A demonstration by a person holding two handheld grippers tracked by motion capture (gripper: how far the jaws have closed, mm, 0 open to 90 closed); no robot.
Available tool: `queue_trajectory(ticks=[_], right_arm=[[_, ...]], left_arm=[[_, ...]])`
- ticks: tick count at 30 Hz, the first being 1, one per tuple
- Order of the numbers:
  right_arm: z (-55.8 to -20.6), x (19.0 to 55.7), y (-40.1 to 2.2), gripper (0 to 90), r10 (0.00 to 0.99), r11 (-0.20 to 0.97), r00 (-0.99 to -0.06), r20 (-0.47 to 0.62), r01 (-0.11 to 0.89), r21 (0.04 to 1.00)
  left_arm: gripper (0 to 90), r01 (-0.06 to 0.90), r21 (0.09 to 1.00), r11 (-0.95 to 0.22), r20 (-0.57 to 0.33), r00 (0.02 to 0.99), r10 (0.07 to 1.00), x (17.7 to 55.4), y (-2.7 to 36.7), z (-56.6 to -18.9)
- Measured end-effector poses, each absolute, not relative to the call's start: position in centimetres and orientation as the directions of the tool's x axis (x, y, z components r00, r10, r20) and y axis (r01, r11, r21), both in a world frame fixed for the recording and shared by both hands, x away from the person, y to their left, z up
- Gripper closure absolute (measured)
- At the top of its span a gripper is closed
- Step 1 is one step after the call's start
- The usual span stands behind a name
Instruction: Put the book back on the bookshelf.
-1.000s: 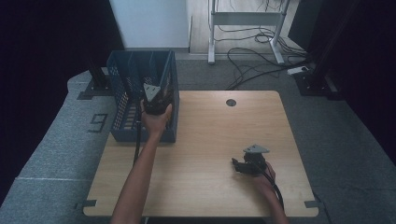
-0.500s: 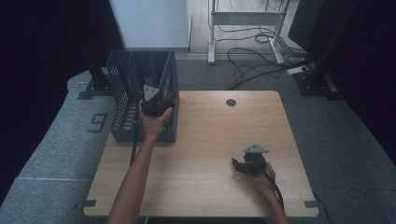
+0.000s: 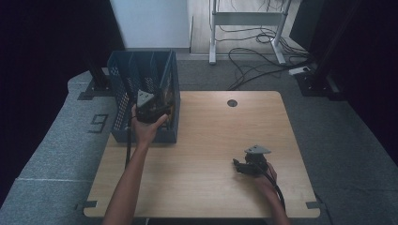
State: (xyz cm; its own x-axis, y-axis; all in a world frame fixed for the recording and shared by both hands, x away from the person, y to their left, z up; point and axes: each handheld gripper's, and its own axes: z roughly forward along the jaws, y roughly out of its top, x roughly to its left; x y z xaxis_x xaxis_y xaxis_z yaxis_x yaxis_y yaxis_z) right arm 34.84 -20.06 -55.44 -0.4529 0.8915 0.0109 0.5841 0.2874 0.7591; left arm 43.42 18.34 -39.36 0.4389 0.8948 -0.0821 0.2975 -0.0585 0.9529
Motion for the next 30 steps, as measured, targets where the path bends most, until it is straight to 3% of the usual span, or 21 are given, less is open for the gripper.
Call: queue_trajectory(ticks=[11,14,30], right_arm=[[-55.4,34.8,-20.0,27.8,0.893,0.286,-0.451,0.011,0.585,0.759],[-55.4,34.8,-20.0,27.8,0.893,0.286,-0.451,0.011,0.585,0.759],[-55.4,34.8,-20.1,27.7,0.892,0.287,-0.452,0.011,0.586,0.758]], left_arm=[[29.9,0.327,0.939,-0.108,-0.072,0.493,0.867,39.6,19.4,-41.1],[31.7,0.294,0.949,-0.117,-0.047,0.498,0.866,38.2,19.5,-41.5],[32.3,0.325,0.938,-0.122,-0.095,0.577,0.811,32.5,19.8,-43.6]])
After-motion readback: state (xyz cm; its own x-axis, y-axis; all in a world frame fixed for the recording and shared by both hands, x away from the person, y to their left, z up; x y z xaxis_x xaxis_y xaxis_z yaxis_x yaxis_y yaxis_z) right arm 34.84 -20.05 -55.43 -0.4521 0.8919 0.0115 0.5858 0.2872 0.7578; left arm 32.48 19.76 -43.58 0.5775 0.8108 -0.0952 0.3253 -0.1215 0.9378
